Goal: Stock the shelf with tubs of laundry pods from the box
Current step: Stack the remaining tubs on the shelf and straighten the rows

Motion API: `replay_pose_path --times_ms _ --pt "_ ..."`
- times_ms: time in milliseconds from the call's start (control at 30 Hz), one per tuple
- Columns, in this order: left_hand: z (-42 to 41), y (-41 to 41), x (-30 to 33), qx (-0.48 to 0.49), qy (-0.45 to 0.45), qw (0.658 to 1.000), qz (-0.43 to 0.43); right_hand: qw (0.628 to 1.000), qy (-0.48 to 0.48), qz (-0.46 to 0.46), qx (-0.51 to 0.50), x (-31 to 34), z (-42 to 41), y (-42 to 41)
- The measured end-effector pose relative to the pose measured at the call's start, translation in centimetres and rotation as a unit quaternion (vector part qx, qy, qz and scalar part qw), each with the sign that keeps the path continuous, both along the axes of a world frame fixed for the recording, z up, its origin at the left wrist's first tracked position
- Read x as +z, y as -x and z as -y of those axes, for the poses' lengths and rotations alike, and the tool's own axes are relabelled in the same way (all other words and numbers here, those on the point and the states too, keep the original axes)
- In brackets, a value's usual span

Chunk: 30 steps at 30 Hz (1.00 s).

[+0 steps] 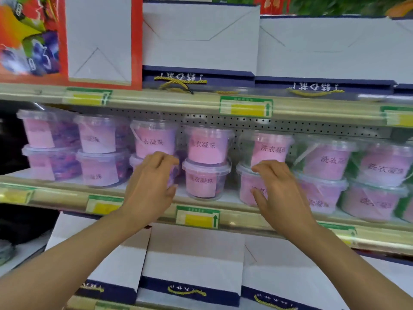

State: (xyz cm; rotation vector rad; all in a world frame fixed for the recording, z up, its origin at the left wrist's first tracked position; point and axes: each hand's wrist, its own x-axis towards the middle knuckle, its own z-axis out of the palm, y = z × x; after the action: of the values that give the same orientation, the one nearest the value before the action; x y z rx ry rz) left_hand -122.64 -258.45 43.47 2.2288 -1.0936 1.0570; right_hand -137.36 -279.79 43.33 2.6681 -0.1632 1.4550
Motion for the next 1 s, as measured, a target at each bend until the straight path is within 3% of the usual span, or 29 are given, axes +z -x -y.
replay_pose_path --times_ms 200,467,1000 --pt "-2.4 -4.8 0.6 -0.048 0.011 0.998 0.044 1.0 0.008 0.008 -0.012 0.2 -3.9 -4.7" --pt "-5.7 -7.9 0.3 -0.063 0.029 0.998 0.011 0.999 -0.032 0.012 -0.041 -0.2 -4.7 -8.0" --pt "-4.5 -9.0 -0.2 -0.122 0.083 0.987 -0.066 0.995 0.042 0.013 -0.092 0.3 -4.2 -7.4"
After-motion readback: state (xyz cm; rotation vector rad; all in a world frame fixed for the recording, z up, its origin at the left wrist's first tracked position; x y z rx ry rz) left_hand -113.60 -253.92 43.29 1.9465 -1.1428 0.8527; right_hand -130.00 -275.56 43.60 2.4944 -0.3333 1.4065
